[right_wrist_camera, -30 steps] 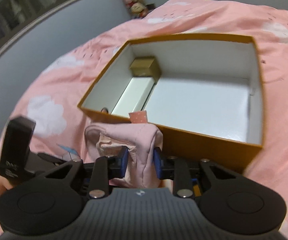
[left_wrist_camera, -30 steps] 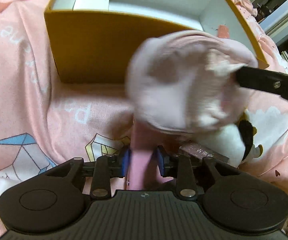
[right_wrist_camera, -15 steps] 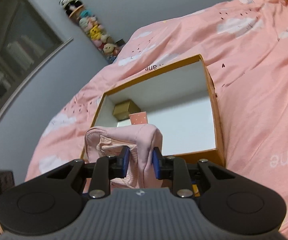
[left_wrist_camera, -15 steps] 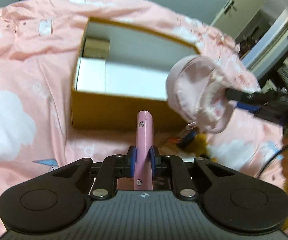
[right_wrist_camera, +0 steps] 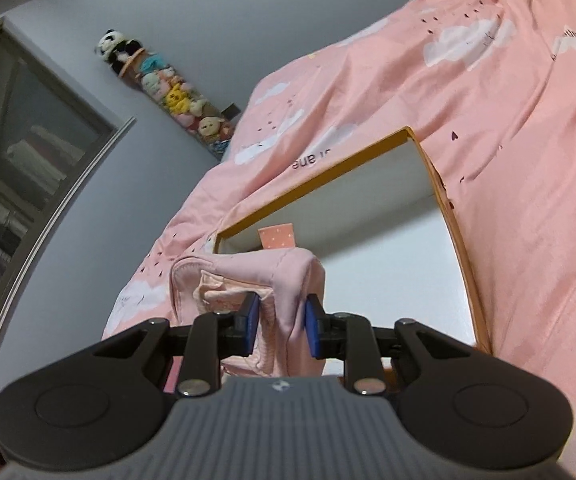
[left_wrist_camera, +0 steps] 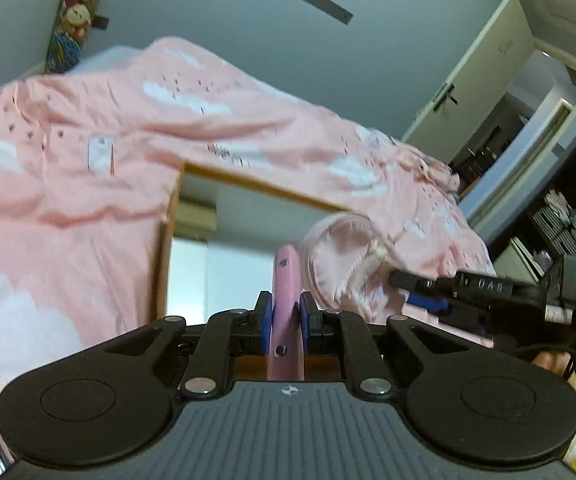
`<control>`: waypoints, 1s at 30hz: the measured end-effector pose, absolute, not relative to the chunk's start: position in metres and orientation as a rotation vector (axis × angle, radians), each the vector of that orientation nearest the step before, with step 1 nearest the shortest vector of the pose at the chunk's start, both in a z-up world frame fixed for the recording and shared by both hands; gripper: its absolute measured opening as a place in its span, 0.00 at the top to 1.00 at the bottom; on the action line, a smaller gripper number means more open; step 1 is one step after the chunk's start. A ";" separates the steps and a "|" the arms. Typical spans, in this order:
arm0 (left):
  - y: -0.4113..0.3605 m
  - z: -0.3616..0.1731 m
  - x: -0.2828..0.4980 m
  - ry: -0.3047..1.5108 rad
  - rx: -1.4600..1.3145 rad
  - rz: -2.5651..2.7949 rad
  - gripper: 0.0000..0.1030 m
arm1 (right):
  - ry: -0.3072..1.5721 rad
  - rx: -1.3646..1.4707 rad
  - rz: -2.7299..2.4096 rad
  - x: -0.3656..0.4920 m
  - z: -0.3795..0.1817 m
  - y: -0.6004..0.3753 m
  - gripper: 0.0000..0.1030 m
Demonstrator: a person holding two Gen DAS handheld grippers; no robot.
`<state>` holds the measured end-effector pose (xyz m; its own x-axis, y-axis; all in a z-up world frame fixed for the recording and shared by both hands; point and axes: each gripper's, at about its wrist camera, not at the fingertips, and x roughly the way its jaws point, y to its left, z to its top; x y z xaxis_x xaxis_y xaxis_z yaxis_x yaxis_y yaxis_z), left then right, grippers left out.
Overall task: Organize objects
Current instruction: 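Lower the pink pouch into the orange box while the left gripper carries the pink item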
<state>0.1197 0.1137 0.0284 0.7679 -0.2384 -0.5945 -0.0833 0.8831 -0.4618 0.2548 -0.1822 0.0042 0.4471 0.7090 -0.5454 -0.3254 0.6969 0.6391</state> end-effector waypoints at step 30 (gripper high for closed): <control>0.123 -0.028 0.227 0.846 -0.428 -0.017 1.00 | 1.179 -0.041 0.583 0.311 -0.075 -0.086 0.53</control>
